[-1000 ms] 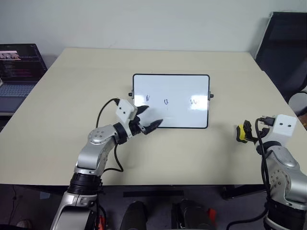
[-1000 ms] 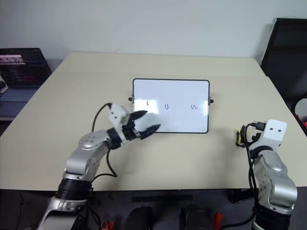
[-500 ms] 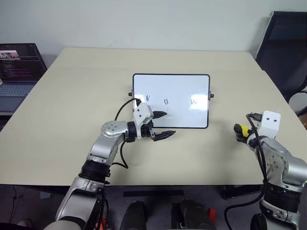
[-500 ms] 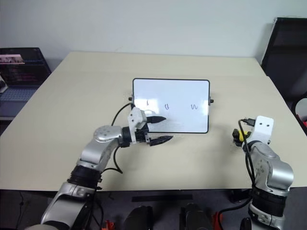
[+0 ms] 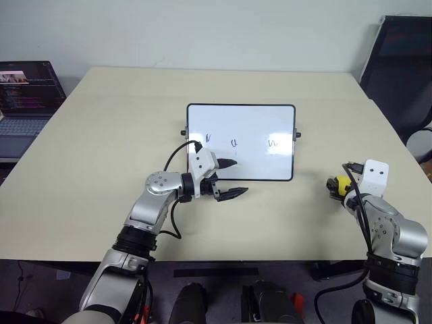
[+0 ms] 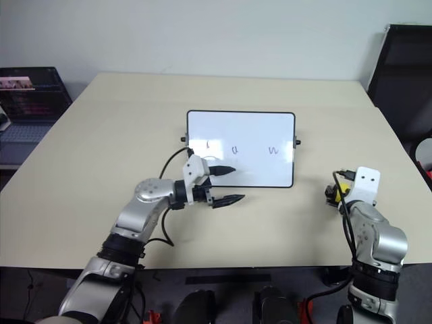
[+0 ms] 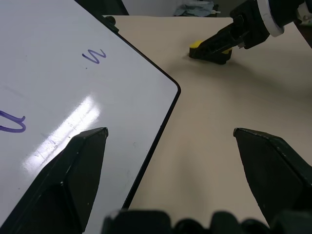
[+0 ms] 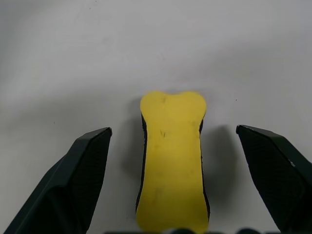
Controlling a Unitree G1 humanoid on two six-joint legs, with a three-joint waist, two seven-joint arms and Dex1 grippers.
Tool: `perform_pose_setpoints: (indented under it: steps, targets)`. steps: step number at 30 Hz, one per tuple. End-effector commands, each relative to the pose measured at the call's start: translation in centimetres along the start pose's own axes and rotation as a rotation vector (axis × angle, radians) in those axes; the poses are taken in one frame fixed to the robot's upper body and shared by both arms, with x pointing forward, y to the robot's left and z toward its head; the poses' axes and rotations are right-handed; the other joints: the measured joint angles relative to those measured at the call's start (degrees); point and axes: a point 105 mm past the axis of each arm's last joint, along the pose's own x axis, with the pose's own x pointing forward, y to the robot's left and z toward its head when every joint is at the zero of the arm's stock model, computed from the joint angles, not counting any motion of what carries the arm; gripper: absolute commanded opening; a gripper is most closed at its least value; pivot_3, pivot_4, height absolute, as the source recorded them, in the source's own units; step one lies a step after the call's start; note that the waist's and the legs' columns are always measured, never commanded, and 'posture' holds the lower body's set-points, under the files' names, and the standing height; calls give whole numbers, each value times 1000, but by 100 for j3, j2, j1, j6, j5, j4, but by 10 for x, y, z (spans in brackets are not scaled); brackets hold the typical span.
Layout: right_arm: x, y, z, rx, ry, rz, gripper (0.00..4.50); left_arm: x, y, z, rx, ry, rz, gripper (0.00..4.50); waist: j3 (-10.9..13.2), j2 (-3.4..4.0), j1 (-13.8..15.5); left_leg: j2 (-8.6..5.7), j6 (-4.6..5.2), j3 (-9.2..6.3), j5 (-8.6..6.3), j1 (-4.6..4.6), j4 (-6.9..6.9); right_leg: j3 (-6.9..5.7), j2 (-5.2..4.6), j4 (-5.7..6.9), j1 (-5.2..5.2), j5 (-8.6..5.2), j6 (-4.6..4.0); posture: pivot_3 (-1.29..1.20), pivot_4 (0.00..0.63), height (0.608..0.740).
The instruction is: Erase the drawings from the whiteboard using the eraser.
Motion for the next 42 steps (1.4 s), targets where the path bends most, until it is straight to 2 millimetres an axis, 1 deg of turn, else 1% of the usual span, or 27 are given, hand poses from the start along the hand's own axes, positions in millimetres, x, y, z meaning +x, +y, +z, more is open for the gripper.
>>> perform_pose_setpoints:
  steps: [1,3,7,9,10,16,18,21,26,31,37,40,42]
  targets:
    - [-2,-4,13,14,-53,-17,3901,-2,2,8,45,-18,5,4500,0,0,0,0,0,0,0,0,0,0,0,0,0,0,0,0,150,740]
    - [-2,-4,13,15,-54,-17,3248,-2,2,8,46,-17,6,4500,0,0,0,0,0,0,0,0,0,0,0,0,0,0,0,0,150,740]
    - [-2,-5,13,27,-54,-21,1759,-2,2,9,48,-17,6,4500,0,0,0,0,0,-1,0,0,0,0,0,0,0,0,0,0,150,740]
    - [-1,-6,13,29,-55,-24,1090,-2,2,9,49,-17,8,4500,0,0,1,0,0,-1,0,0,0,0,0,0,0,0,0,0,150,740]
    - [-1,-6,13,30,-56,-25,965,-2,3,9,50,-17,9,4500,0,0,0,0,0,-1,0,0,0,0,0,0,0,0,0,0,150,740]
    - [-1,-6,14,34,-59,-33,965,-1,3,10,52,-18,10,4500,0,0,0,1,0,-1,0,0,0,0,0,0,0,0,0,0,150,740]
    - [-2,-5,20,2,-85,-28,965,-1,4,10,53,-16,21,4500,0,0,0,1,0,-1,0,0,0,0,0,0,0,0,0,0,150,740]
    - [-6,12,43,-70,-203,39,965,-3,15,10,53,-15,117,4500,1,2,-7,0,0,0,0,0,0,1,0,0,-1,0,0,0,150,740]
    - [-13,36,65,-158,-339,120,965,-2,27,8,17,-28,274,4500,1,2,-11,0,0,-1,0,0,1,0,1,0,-1,0,1,0,150,740]
    - [-20,61,81,-210,-441,196,965,5,33,6,4,-36,387,4500,1,2,1,0,0,-3,0,-4,1,-1,0,0,-1,1,3,0,150,740]
    - [-25,95,94,-188,-513,302,965,20,30,10,-12,-58,394,4500,1,2,-1,-2,0,-4,0,-5,3,-2,1,1,-1,2,4,0,150,740]
    - [-28,130,103,-185,-543,396,965,25,32,14,-2,-65,385,4500,1,2,-20,-4,0,-2,0,-5,3,-1,4,1,-2,2,4,0,150,740]
    - [-29,146,106,-182,-549,435,965,25,35,16,6,-66,389,4500,1,2,-28,-4,0,-4,0,-4,5,-2,7,4,-2,2,4,0,150,740]
